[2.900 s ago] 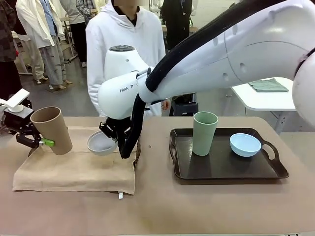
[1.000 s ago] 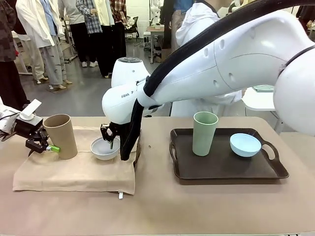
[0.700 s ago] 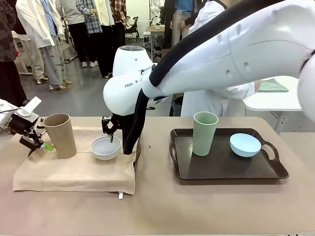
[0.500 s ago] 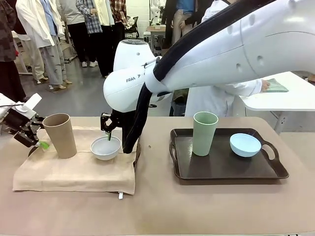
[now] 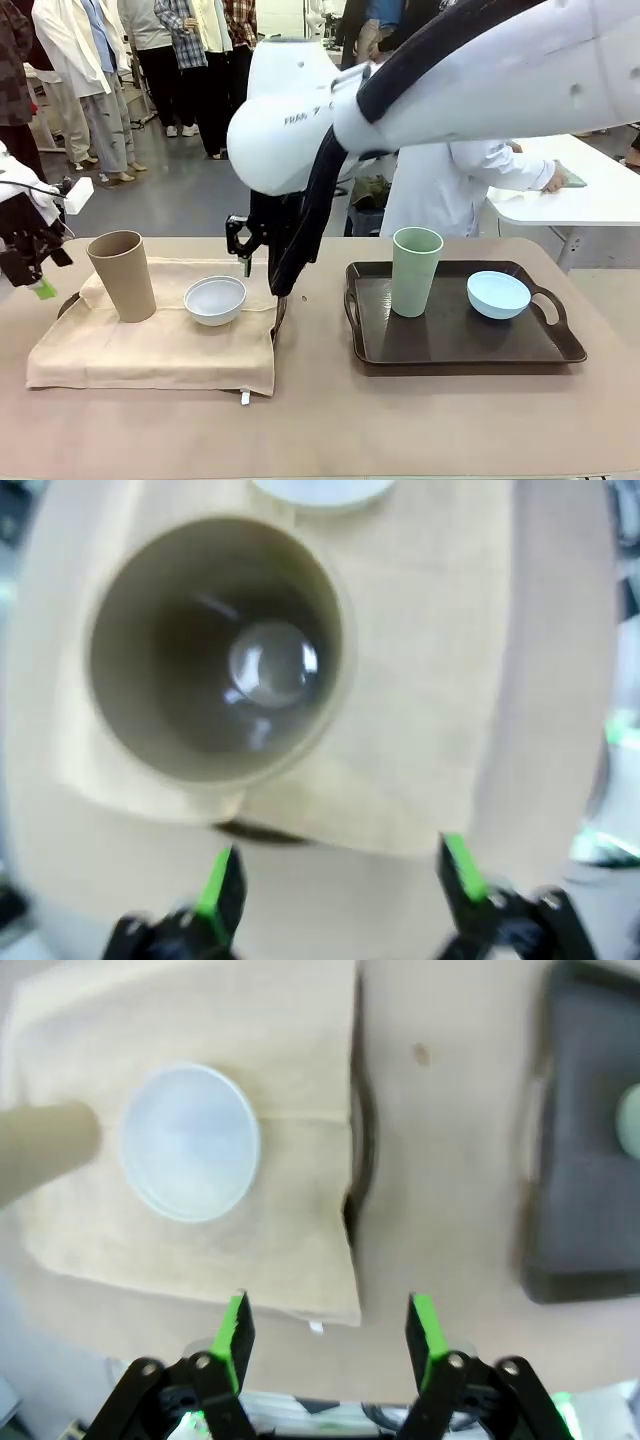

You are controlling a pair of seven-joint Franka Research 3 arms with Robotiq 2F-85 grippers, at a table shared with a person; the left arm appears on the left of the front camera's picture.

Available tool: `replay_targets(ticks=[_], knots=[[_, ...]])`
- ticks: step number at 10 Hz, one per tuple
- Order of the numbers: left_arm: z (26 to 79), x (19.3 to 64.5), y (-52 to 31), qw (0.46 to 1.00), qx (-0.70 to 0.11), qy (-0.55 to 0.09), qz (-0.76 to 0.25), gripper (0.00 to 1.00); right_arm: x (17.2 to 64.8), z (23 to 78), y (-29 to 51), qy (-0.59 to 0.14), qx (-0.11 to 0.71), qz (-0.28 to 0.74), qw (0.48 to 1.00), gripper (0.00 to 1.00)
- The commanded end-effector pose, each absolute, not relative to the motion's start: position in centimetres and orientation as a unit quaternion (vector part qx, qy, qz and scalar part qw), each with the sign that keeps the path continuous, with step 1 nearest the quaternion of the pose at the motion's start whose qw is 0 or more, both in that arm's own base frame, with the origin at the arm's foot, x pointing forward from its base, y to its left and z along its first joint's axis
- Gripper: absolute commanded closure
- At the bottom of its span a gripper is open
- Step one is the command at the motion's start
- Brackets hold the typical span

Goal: Set up a tray with a mat and arrange the tableware.
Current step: Place the Picnic Bowl and Reusable plastic cup back onto the Handle tray in front of the human's position.

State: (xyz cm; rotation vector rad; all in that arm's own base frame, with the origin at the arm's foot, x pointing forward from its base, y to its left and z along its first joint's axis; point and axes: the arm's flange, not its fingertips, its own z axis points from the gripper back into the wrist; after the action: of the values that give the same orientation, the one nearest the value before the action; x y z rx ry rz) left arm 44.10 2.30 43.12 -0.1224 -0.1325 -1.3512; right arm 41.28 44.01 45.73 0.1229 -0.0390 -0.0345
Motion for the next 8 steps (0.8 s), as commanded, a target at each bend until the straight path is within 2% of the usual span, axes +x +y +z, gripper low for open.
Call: replay_targets(ticks=[1, 3, 4, 6, 8], knots=[[46.7, 42.4, 0.0, 0.801, -0.032, -0.001, -0.597, 0.00, 39.3, 47.8, 41.9, -0.018, 0.041, -0.042, 0.998, 0.21], [51.1, 41.6, -1.9, 0.835, -0.007, 0.015, -0.549, 0.00, 38.0, 50.6, 40.5, -0.017, 0.033, -0.010, 0.999, 0.21], [53.1, 42.4, -3.0, 0.857, -0.007, -0.001, -0.515, 0.00, 37.7, 51.9, 40.1, -0.019, 0.026, 0.016, 0.999, 0.21], [55.2, 44.1, -5.2, 0.908, 0.098, -0.027, -0.406, 0.00, 37.6, 53.5, 40.0, -0.023, 0.025, 0.012, 0.999, 0.21], [56.0, 44.4, -7.8, 0.926, 0.198, -0.006, -0.321, 0.00, 37.5, 54.3, 40.0, -0.018, 0.013, 0.000, 1.000, 0.21]])
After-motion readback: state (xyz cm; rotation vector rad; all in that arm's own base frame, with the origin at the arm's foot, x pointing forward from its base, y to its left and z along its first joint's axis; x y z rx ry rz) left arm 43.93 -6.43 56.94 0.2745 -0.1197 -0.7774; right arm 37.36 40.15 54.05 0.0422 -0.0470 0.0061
